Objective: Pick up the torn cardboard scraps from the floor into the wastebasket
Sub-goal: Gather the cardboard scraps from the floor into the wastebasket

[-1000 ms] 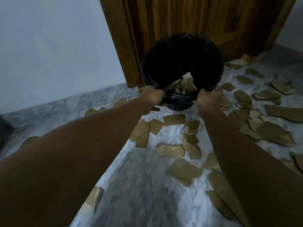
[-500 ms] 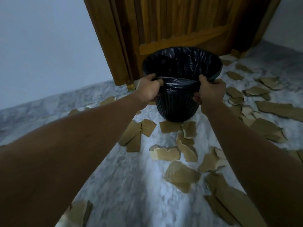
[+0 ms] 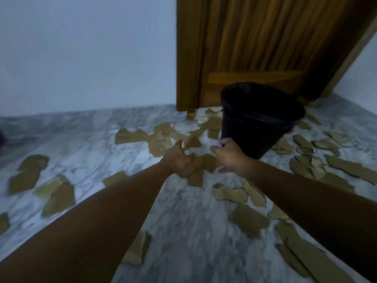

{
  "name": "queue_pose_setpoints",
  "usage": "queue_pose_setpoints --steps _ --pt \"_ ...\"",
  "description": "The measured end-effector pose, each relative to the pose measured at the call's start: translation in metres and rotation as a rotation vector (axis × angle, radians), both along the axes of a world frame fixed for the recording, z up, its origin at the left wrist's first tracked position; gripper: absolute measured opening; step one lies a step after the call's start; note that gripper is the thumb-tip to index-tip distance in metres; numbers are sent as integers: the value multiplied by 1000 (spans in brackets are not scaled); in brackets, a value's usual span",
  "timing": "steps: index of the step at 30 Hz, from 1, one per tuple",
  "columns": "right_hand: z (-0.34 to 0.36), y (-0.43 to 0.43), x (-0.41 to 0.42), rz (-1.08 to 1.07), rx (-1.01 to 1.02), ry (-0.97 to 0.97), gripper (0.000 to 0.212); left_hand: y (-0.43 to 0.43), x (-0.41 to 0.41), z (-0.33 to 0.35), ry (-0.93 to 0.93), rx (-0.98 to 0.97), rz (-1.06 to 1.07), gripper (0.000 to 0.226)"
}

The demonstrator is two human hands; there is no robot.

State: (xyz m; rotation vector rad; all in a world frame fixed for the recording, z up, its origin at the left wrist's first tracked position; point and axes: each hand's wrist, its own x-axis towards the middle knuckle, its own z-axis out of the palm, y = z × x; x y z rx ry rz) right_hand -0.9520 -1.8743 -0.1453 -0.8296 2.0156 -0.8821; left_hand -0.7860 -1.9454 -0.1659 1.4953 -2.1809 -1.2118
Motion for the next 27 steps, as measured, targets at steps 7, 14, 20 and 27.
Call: queue_pose_setpoints --steps 7,14,20,27 --pt "-31 -29 144 520 145 223 35 51 207 -70 -415 86 255 73" --pt "-138 46 274 829 315 429 98 84 266 -127 -618 173 252 73" --pt "-155 62 289 754 342 615 94 75 251 -142 -558 81 271 76" --pt "-153 48 286 611 465 556 89 55 220 -138 -536 156 492 28"
